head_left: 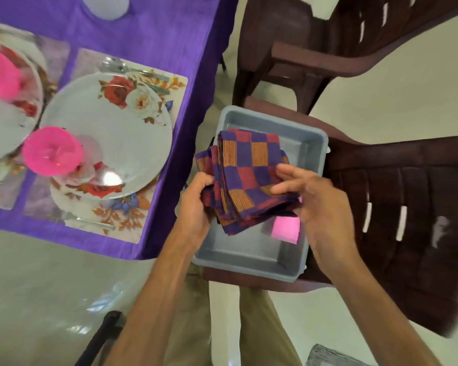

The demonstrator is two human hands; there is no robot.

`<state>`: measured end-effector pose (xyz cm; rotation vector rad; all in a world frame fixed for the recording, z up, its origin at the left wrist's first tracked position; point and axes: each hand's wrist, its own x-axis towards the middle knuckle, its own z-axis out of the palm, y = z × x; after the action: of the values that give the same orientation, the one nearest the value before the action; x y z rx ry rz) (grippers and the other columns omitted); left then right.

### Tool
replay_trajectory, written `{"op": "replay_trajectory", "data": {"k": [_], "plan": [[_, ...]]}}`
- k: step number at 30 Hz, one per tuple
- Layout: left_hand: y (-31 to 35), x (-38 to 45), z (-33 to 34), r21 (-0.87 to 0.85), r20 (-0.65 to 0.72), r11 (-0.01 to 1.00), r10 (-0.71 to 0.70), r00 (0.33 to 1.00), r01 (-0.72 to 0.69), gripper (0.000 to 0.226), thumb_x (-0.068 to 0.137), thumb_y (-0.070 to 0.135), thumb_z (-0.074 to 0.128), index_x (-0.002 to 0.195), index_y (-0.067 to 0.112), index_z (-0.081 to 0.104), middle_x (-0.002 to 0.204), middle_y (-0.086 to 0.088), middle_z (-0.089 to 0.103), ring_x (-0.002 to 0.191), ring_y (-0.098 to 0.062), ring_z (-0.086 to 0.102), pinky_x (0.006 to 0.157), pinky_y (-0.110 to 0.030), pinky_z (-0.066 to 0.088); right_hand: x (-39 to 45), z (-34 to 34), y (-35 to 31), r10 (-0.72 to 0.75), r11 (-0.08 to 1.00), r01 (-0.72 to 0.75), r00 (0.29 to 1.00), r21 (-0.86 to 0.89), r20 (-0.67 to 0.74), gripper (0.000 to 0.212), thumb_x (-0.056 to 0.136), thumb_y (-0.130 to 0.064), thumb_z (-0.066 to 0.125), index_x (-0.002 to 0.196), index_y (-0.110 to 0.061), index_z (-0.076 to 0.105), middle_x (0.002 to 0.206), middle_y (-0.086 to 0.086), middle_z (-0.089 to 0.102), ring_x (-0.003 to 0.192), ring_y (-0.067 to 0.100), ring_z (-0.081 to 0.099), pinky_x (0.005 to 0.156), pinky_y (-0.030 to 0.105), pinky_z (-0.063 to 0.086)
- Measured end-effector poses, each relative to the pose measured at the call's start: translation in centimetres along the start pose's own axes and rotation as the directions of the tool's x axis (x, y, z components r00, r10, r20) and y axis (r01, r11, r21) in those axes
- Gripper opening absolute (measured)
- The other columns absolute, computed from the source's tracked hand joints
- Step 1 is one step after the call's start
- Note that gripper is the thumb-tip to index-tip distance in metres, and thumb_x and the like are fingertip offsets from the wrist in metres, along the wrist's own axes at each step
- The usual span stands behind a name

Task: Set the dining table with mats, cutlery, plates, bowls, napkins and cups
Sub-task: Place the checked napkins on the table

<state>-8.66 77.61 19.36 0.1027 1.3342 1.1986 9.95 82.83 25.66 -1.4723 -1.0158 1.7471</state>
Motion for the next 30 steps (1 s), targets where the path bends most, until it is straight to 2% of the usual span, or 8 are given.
{"op": "replay_trajectory", "data": {"k": [2,3,6,11,13,17,27,30], "plan": [[0.3,-2.3,0.5,0.069,0.015,0.997,0.045,0.999,-0.046,0.022,0.091,0.022,0.055,0.076,0.025,0.071,0.073,0.002,0.069,0.064,-0.014,0.064,0.063,-0.032,0.051,-1.3,0.1,-0.4,-0.069,0.960,0.058,0.997,-0.274,-0.031,0.009,0.094,-0.018,0.073,0.094,-0.027,0.077,0.129,0.001,0.065,0.117,0.013,0.066,0.090,0.033,0.058],[0.3,-3.5,0.7,0.095,0.017,0.993,0.066,0.998,-0.068,0.015,0.087,0.023,0.057,0.084,0.024,0.071,0.075,0.001,0.071,0.064,-0.015,0.065,0.062,-0.032,0.051,-1.9,0.0,-0.5,-0.034,0.937,0.025,0.999,-0.347,-0.020,0.024,0.088,-0.017,0.081,0.106,-0.028,0.070,0.129,0.001,0.063,0.117,0.013,0.066,0.091,0.034,0.059],[0.2,-7.1,0.6,0.108,-0.019,0.990,0.091,0.996,-0.089,0.021,0.087,0.027,0.067,0.106,0.031,0.076,0.100,-0.002,0.080,0.083,-0.021,0.075,0.079,-0.047,0.057,-3.7,0.2,-1.3,0.152,0.975,-0.142,0.987,-0.172,0.046,0.061,0.079,-0.008,0.088,0.127,-0.021,0.053,0.121,0.005,0.073,0.107,0.020,0.074,0.090,0.040,0.061],[0.0,-12.0,-1.3,0.079,-0.142,0.988,0.142,0.980,-0.132,0.027,0.087,0.023,0.073,0.105,0.042,0.077,0.108,-0.001,0.080,0.105,-0.036,0.073,0.098,-0.069,0.053,-7.5,2.4,-2.6,0.192,0.972,-0.166,0.968,-0.164,0.164,0.040,0.084,-0.009,0.082,0.121,-0.012,0.067,0.106,0.004,0.080,0.099,0.027,0.077,0.080,0.040,0.063],[0.2,-13.3,-3.4,0.049,-0.218,0.989,0.150,0.964,-0.142,0.029,0.092,0.016,0.074,0.114,0.034,0.075,0.111,-0.004,0.080,0.107,-0.039,0.074,0.089,-0.065,0.059,-8.7,3.8,-2.8,0.134,0.987,-0.121,0.983,-0.110,0.123,0.034,0.085,-0.007,0.080,0.117,-0.012,0.070,0.106,0.006,0.079,0.099,0.028,0.076,0.085,0.043,0.062],[1.3,-15.3,-9.0,0.003,-0.324,0.983,0.172,0.930,-0.181,0.026,0.100,0.015,0.066,0.125,0.022,0.069,0.104,-0.004,0.080,0.087,-0.026,0.076,0.058,-0.031,0.056,-9.7,7.3,-3.4,0.127,0.989,-0.129,0.991,0.075,0.034,0.020,0.088,-0.005,0.072,0.103,-0.017,0.072,0.101,0.008,0.079,0.091,0.026,0.074,0.080,0.044,0.060],[5.6,-18.6,-26.5,-0.142,-0.458,0.961,0.148,0.877,-0.236,0.025,0.101,0.014,0.061,0.123,0.024,0.069,0.101,-0.002,0.079,0.094,-0.027,0.072,0.075,-0.043,0.056,-10.2,17.3,-0.1,0.218,0.976,-0.219,0.975,0.012,0.045,0.036,0.089,-0.001,0.072,0.123,-0.009,0.062,0.114,0.015,0.075,0.087,0.020,0.077,0.059,0.028,0.060],[7.4,-19.3,-30.8,-0.146,-0.488,0.955,0.156,0.859,-0.257,0.026,0.101,0.011,0.060,0.122,0.024,0.068,0.096,0.001,0.078,0.088,-0.023,0.072,0.066,-0.037,0.056,-10.9,19.5,0.7,-0.014,0.962,0.005,0.999,-0.273,-0.030,0.035,0.084,0.002,0.076,0.112,-0.011,0.059,0.110,0.010,0.075,0.093,0.021,0.076,0.066,0.032,0.062]]}}
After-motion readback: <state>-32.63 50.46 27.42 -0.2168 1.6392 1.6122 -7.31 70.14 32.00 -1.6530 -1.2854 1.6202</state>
